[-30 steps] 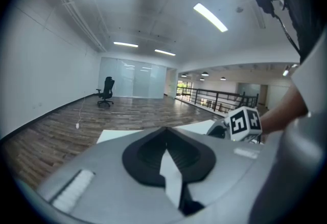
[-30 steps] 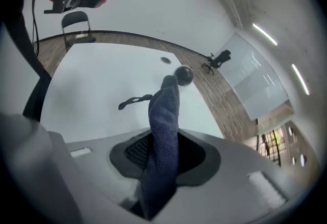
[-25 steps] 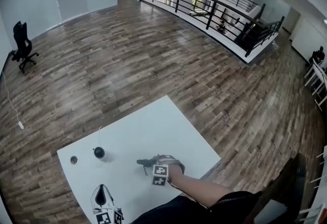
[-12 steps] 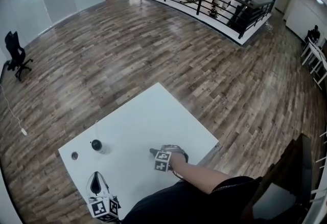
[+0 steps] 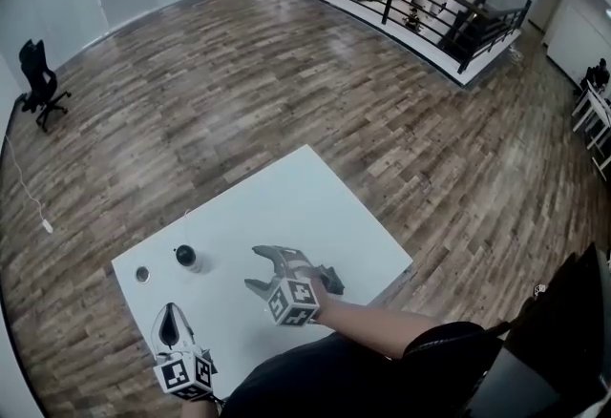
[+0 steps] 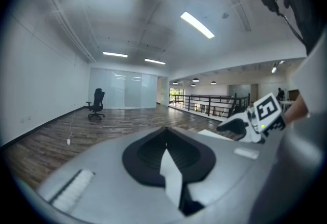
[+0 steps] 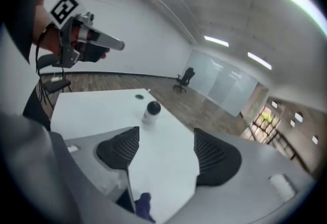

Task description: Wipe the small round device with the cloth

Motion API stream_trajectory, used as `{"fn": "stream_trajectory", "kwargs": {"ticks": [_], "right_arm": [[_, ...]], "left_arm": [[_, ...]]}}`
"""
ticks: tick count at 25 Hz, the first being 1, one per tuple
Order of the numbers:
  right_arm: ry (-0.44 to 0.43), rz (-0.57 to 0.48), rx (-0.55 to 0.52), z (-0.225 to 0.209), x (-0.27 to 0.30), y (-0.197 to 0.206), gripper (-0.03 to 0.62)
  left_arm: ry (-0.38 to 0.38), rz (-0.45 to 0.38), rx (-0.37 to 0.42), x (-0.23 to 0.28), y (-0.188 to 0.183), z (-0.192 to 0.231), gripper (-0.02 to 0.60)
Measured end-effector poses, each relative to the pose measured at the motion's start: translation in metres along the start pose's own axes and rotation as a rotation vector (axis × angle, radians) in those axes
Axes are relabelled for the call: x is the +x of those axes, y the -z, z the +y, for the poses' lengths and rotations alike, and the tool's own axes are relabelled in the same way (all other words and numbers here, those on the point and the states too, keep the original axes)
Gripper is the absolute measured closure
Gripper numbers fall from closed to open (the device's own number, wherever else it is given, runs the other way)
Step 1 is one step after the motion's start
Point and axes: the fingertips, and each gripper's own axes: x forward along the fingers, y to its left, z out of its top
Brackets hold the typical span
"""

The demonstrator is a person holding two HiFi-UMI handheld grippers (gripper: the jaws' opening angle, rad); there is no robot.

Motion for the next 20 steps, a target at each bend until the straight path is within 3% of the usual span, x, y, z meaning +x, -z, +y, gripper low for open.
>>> {"fn": "stream_trajectory", "kwargs": {"ticks": [3, 12, 20], "right_arm": [[0.032, -0.156, -0.138, 0.009, -0.014, -0.055, 0.291], [0.124, -0.353, -0.099, 0.006, -0.046, -0.095, 0.503], [0.088, -0.267, 0.203, -0.008, -0.049, -0.035, 0.591]], "left_arm": [[-0.030, -0.025, -0.002, -0.001, -0.009, 0.004, 0.574], [-0.094, -0.053, -0.003, -0.008, -0.011, 0.007, 0.574], [-0.069, -0.028, 0.032, -0.008, -0.013, -0.029, 0.574]]}}
